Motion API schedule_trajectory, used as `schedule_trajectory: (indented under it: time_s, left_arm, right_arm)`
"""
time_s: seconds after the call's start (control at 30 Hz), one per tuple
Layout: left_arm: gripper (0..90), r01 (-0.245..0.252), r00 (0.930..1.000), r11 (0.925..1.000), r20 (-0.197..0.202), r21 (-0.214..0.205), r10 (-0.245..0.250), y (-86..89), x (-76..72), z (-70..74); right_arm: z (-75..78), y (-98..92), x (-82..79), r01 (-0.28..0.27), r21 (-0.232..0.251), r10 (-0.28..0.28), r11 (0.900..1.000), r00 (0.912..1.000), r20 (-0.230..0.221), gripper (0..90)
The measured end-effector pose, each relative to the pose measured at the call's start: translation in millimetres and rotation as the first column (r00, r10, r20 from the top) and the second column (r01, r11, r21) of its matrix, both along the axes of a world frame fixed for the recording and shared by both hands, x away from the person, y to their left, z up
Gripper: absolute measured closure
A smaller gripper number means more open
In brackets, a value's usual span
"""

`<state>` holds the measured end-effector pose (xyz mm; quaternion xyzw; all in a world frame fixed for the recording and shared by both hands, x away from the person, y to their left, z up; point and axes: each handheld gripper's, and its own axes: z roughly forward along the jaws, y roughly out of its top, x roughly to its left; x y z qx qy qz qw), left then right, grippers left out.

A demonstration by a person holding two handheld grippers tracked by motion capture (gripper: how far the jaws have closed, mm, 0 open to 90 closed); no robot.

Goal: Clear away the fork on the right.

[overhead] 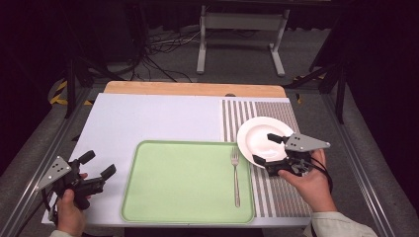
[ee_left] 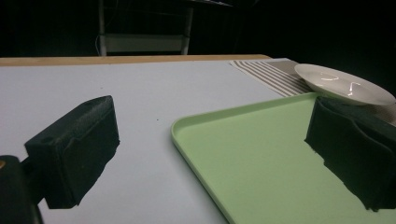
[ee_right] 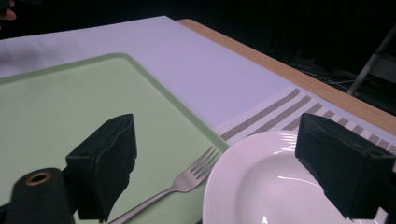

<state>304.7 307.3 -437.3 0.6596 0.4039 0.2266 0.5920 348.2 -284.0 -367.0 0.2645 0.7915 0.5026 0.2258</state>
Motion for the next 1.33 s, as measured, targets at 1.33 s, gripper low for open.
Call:
schedule_trajectory:
  time_s: [1.33]
  left_arm:
    - [3.3, -0.001, 1.0, 1.0, -0.005, -0.005, 0.001, 0.8, 0.1, -1.7]
  right_arm:
    - [-77.4, -68.6, -15.5, 0.125, 0.142, -0.12, 0.9819, 0.9919, -0.041, 13.8]
